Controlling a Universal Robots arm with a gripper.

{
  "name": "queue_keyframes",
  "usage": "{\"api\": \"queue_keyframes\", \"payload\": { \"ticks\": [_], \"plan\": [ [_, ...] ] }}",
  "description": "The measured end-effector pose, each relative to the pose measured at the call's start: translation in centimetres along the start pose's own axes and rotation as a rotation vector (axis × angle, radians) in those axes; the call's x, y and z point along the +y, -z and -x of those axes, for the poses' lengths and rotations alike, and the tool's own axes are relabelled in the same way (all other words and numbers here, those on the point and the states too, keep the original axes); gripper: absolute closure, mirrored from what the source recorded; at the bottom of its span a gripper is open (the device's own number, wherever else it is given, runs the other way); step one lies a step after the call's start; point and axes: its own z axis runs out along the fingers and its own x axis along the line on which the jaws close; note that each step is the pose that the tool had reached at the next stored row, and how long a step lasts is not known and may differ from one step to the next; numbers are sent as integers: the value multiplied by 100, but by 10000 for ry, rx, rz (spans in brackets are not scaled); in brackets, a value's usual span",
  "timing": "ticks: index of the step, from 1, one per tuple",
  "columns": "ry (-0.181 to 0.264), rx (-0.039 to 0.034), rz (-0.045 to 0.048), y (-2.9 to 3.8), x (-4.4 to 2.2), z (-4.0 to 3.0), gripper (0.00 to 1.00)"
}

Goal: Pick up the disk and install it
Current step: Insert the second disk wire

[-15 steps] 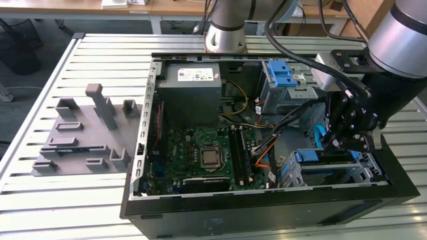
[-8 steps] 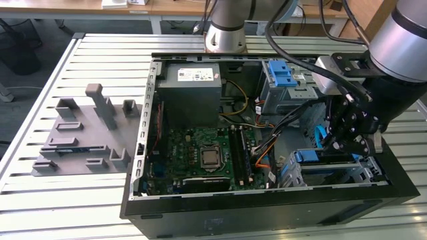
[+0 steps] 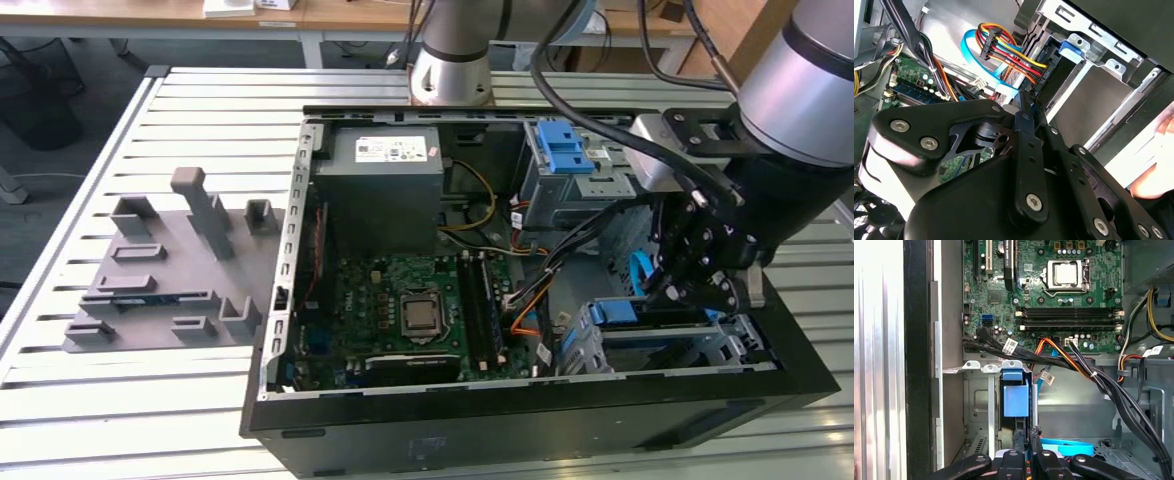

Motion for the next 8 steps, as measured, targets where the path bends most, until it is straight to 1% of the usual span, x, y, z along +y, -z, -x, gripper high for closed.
{"api": "queue_keyframes", "payload": {
  "ticks": [8],
  "plan": [
    [-1, -13, 0, -13, -10, -2, 84]
  ]
}}
